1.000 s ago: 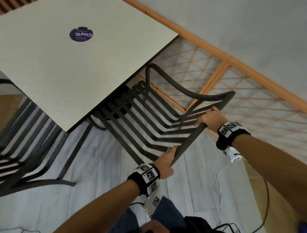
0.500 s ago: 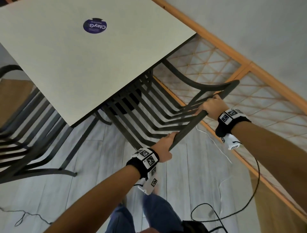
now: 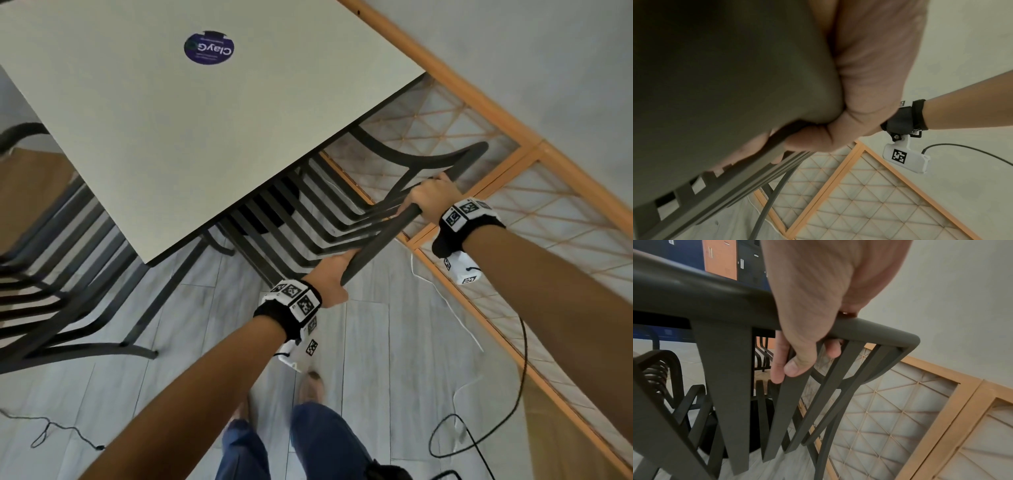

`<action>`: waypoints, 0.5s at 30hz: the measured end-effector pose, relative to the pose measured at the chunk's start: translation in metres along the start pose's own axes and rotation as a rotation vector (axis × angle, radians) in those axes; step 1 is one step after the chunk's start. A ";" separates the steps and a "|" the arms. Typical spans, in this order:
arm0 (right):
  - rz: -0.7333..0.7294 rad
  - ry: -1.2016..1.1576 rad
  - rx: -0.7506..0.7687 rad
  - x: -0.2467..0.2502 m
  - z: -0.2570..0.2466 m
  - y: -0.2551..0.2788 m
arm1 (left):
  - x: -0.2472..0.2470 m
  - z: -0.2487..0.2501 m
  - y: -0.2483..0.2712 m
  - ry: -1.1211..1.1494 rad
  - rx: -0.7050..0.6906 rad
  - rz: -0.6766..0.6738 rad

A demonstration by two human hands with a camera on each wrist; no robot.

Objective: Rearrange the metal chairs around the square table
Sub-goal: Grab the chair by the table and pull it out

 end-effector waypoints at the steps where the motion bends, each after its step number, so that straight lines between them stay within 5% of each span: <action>1: 0.001 0.007 -0.001 0.001 0.000 -0.003 | 0.000 -0.001 -0.002 0.002 -0.005 0.011; 9: 0.068 0.061 -0.047 0.014 -0.011 0.005 | 0.003 -0.007 0.009 0.020 0.009 0.101; 15: -0.099 -0.047 -0.201 0.043 -0.038 0.015 | 0.015 -0.063 0.075 0.026 0.027 0.255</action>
Point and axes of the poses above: each hand's wrist, its own y-axis away from the middle knuckle, its own x-axis out of the back of the hand, z = x × y, the point moved 5 cm from there along -y, towards the middle knuckle, and after that the axes turned 15 degrees about z, right-handed, at the moved point
